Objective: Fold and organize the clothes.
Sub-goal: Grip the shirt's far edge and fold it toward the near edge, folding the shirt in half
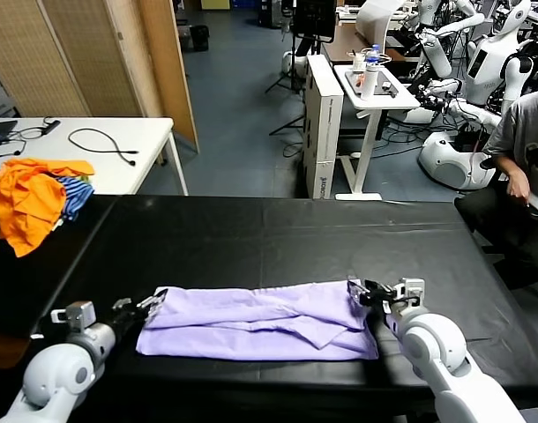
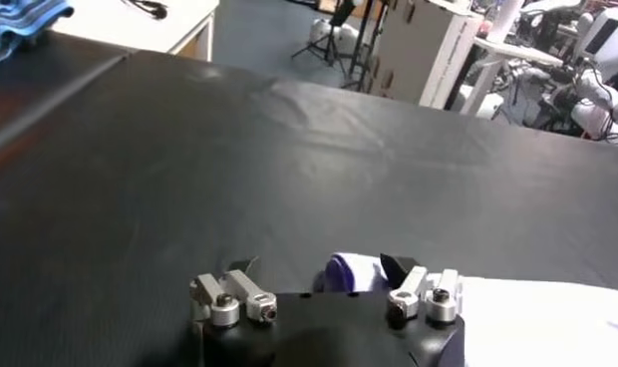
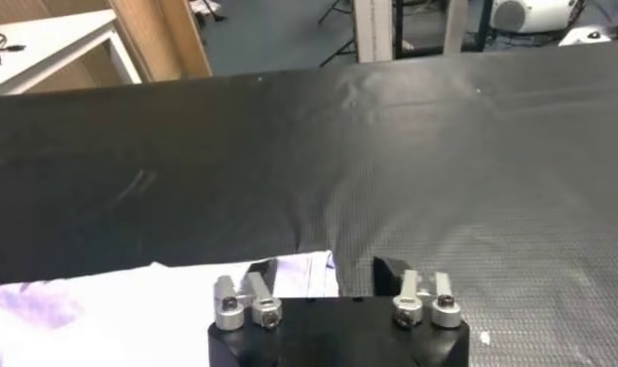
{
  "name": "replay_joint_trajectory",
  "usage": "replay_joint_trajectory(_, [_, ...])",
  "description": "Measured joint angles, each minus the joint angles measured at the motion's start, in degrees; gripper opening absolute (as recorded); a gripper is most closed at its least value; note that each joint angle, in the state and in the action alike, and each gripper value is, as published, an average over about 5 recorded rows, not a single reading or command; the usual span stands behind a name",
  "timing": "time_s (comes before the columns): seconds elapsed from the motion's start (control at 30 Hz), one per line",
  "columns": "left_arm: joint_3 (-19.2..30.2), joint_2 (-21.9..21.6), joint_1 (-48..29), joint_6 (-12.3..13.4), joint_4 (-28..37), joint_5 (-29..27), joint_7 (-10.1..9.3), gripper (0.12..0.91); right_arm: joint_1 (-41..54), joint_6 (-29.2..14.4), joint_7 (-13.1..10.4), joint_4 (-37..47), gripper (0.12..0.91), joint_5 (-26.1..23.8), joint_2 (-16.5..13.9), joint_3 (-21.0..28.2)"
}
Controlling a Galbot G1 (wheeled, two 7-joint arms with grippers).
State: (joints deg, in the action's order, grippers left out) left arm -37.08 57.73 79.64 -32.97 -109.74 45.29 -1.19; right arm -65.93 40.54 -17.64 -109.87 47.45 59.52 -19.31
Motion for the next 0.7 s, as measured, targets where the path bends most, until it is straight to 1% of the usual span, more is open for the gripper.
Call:
replay_joint_trajectory(0.03, [0.1,0.0,0.0,0.0,-0.2,-0.2,0.07,0.45,-0.1,-0.3,0.0,0.0,0.211,-0.3,0.1,0.1])
replay_joint_trajectory(0.07, [0.1,0.1,0.0,0.1,-0.3,-0.7,0.24,0.393,-0.2,-0.6,0.1,0.0,0.177,-0.6,0.3,0.1])
replay_joint_trajectory(0.13, [0.4,0.2,0.0,0.5,-0.3,-2.2,0.7,0.266,-0.4,-1.7,0.0,0.1,0.143,-1.6,0.6,0.2])
replay_joint_trajectory(0.17, [0.5,0.2,0.0,0.8,-0.2,-3.2,0.93,0.215,-0.6,-2.4,-0.1,0.1,0.143,-2.2,0.8,0.2])
replay_joint_trajectory(0.23, [0.7,0.4,-0.1,1.4,0.0,-5.0,1.18,0.154,-0.9,-3.9,-0.6,0.3,0.14,-3.4,1.3,0.4])
replay_joint_trajectory(0.27, [0.7,0.5,-0.2,1.6,0.2,-5.8,1.2,0.142,-1.0,-4.7,-0.9,0.4,0.14,-4.0,1.6,0.5])
replay_joint_trajectory(0.4, [0.7,0.9,-0.8,2.3,0.9,-7.7,1.15,0.145,-1.3,-6.9,-1.8,0.8,0.14,-5.2,2.9,0.6])
replay_joint_trajectory(0.47, [0.8,1.0,-1.0,2.4,1.0,-7.9,1.17,0.145,-1.3,-6.5,-1.4,0.7,0.14,-4.7,3.2,0.5])
replay_joint_trajectory(0.57, [0.8,1.2,-0.9,2.4,0.7,-7.8,1.32,0.145,-1.5,-4.9,0.4,0.1,0.149,-3.4,3.0,0.1])
replay_joint_trajectory(0.6, [0.8,1.2,-0.8,2.5,0.5,-7.7,1.41,0.145,-1.6,-4.3,1.1,-0.2,0.171,-3.1,2.9,-0.1])
replay_joint_trajectory(0.67, [0.6,1.3,-0.6,2.6,-0.1,-7.5,1.58,0.157,-1.8,-3.3,2.5,-1.0,0.251,-2.7,2.4,-0.6])
replay_joint_trajectory(0.7, [0.5,1.3,-0.5,2.6,-0.3,-7.3,1.59,0.181,-1.9,-2.9,3.1,-1.4,0.305,-2.4,2.1,-1.0])
